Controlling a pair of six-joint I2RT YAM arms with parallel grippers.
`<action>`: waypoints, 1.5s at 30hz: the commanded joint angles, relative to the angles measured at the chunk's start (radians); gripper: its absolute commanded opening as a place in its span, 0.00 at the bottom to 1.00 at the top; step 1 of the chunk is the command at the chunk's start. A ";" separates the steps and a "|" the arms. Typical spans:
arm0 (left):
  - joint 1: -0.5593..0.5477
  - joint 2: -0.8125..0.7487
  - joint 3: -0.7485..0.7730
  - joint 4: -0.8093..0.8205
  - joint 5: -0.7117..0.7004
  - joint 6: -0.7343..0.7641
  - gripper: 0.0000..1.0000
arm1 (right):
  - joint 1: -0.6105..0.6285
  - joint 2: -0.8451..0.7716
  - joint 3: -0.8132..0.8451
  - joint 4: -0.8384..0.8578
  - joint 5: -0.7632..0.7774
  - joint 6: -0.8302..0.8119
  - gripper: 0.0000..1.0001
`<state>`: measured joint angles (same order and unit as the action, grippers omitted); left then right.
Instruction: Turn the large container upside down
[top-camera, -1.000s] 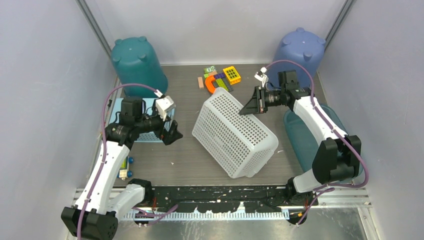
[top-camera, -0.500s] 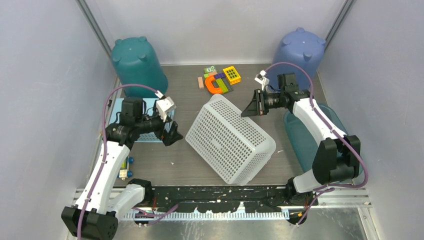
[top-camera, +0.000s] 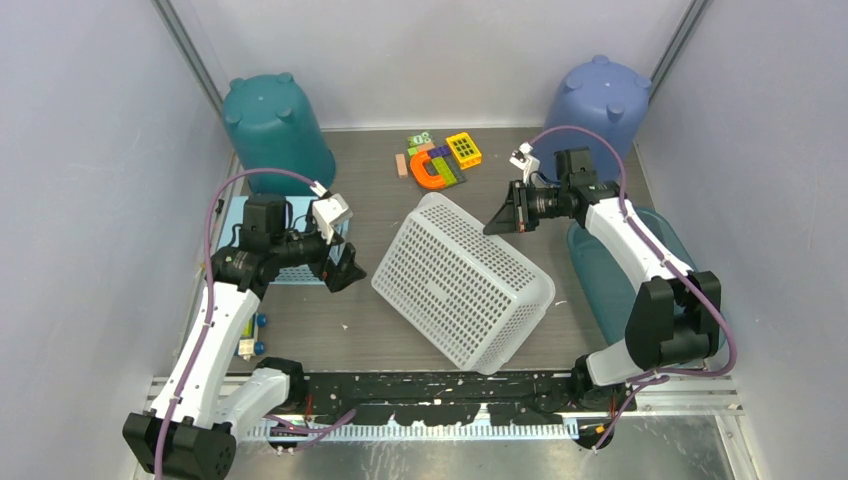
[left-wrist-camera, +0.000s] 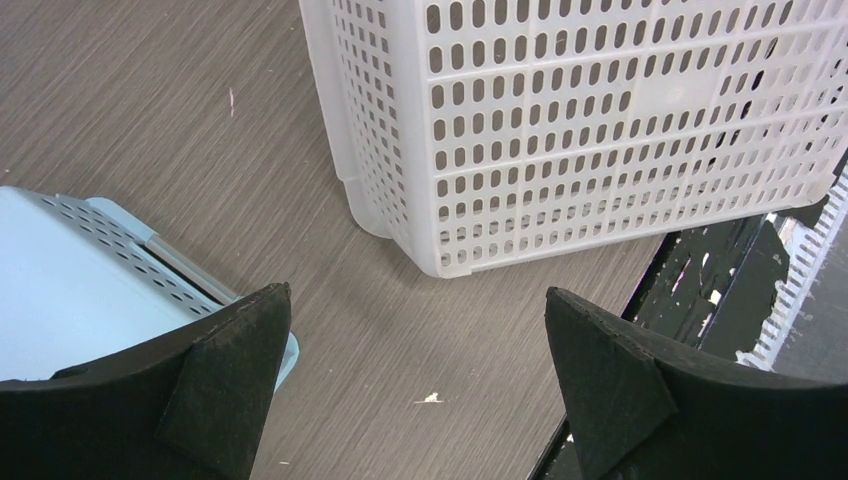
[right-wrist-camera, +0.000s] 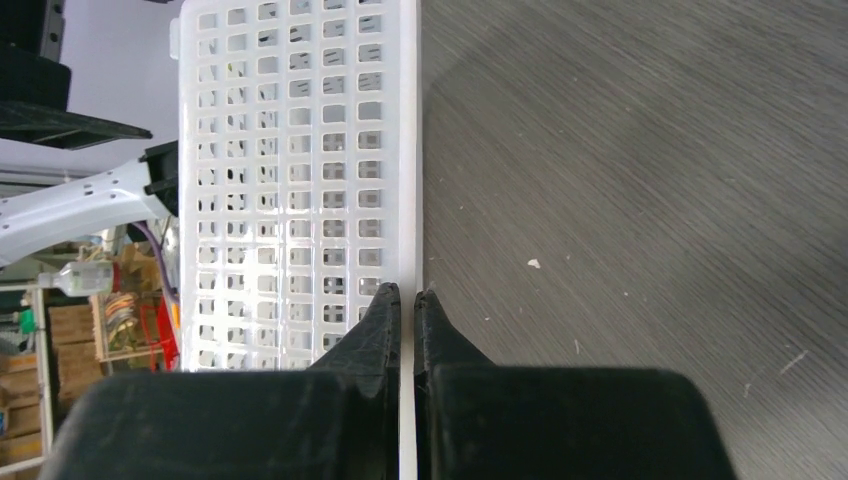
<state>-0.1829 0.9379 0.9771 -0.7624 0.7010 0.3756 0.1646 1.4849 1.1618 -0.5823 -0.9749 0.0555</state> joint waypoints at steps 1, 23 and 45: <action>0.000 -0.011 -0.003 0.005 0.030 0.014 1.00 | 0.002 -0.064 -0.013 0.071 0.097 0.030 0.01; 0.000 -0.011 -0.005 0.005 0.027 0.013 1.00 | -0.071 -0.061 -0.065 0.184 0.252 0.167 0.01; 0.001 -0.005 -0.006 0.009 0.028 0.010 1.00 | -0.091 -0.115 -0.105 0.251 0.207 0.204 0.01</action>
<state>-0.1829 0.9382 0.9752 -0.7628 0.7013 0.3756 0.0772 1.4292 1.0634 -0.3775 -0.7471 0.2470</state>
